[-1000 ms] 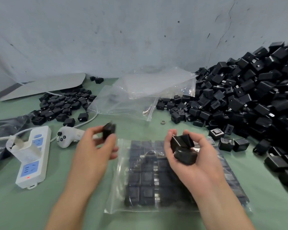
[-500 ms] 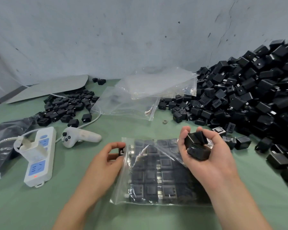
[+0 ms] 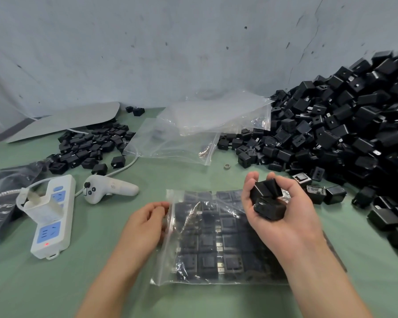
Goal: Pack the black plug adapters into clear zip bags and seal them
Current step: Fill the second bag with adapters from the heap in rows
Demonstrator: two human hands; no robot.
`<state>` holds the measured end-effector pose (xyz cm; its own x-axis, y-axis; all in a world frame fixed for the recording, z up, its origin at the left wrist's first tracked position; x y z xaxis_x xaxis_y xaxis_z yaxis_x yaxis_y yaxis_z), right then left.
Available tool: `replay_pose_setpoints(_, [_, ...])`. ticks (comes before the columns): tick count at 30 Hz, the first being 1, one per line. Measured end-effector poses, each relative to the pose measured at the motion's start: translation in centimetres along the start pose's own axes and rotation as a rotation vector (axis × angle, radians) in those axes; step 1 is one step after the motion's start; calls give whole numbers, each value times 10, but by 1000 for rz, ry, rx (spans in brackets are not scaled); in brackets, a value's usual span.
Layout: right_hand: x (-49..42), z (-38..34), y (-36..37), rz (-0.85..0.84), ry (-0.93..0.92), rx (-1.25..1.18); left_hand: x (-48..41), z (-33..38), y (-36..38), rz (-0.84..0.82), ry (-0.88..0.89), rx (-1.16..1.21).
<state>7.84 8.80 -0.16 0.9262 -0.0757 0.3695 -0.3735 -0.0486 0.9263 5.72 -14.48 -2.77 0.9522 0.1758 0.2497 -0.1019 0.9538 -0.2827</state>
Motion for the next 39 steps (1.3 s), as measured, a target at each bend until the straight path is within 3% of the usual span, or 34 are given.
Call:
replay_pose_setpoints(5, [-1, 0, -1, -6, -2, 6, 2, 0, 10, -68, -23, 79])
replay_pose_setpoints(14, [-2, -1, -3, -6, 8, 23, -2, 3, 18, 21, 23, 83])
replay_pose_setpoints(24, [-2, 0, -5, -9, -1, 21, 0, 7, 26, -71, -18, 111])
replay_pose_setpoints(26, [-2, 2, -5, -10, 3, 24, 6, 16, 15, 63, 37, 35])
replay_pose_setpoints(29, [-1, 6, -4, -28, 15, 48, 30, 51, -4, 359, 356, -138])
replay_pose_setpoints(31, [-2, 10, -2, -56, 25, 78, 49, 73, 13, 236, 480, -98])
replay_pose_setpoints(34, [-5, 16, 0, -93, -15, 193, 68, 82, 60, -85, 467, -67])
replay_pose_setpoints(39, [-7, 16, 2, -130, -137, 407, 77, 68, 90, -156, 451, -176])
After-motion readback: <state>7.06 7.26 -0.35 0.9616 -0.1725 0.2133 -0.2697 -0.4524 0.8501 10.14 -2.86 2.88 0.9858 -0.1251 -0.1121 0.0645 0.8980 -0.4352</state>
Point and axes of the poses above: each hand's wrist, its own x-axis away from the middle knuckle, its own y-axis out of the palm, z = x × y, the point moved 7 cm from there along -x, towards the middle knuckle, and after that the axes turned 5 degrees about -y, right-handed, at the moved point
